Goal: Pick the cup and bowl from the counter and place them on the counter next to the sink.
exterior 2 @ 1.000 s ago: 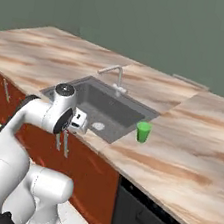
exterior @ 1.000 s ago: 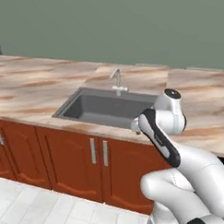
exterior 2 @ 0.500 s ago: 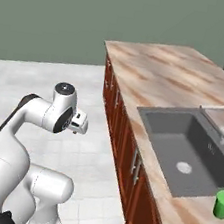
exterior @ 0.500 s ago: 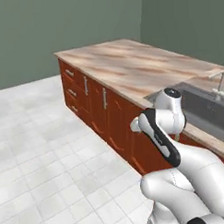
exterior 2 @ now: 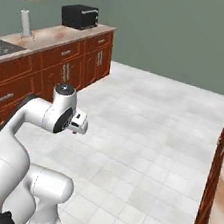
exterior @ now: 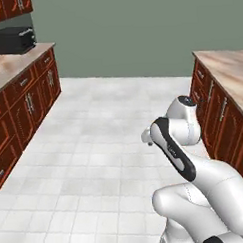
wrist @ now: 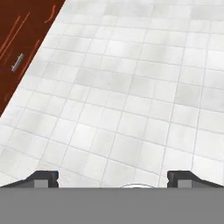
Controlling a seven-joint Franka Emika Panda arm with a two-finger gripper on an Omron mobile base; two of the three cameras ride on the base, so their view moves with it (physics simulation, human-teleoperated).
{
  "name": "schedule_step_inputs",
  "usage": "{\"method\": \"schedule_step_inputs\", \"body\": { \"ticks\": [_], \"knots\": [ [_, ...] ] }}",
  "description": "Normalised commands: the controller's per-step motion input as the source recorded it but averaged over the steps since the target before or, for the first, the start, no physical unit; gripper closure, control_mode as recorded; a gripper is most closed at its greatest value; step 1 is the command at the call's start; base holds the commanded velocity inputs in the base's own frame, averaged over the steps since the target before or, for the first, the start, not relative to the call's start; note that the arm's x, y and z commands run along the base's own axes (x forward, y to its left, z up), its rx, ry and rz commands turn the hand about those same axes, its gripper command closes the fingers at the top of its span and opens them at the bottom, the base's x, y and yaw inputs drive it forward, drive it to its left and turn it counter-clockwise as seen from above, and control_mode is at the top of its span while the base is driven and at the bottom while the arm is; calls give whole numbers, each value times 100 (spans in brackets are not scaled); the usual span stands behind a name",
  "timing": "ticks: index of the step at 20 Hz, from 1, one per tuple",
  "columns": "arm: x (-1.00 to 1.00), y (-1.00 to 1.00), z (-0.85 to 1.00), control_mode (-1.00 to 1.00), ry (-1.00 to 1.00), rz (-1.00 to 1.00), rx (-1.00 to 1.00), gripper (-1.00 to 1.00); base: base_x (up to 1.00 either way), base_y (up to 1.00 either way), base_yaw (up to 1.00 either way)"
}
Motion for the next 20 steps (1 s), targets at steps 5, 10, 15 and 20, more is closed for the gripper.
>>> {"method": "schedule_step_inputs", "body": {
  "ticks": [5, 10, 15, 20],
  "knots": [
    [0, 0, 0, 100, 0, 0, 0, -100, 0, 0, 100],
    [0, 0, 0, 100, 0, 0, 0, -100, 0, 0, 100],
    [0, 0, 0, 100, 0, 0, 0, -100, 12, 0, 100],
    [0, 0, 0, 100, 0, 0, 0, -100, 100, 37, 15]
  ]
}}
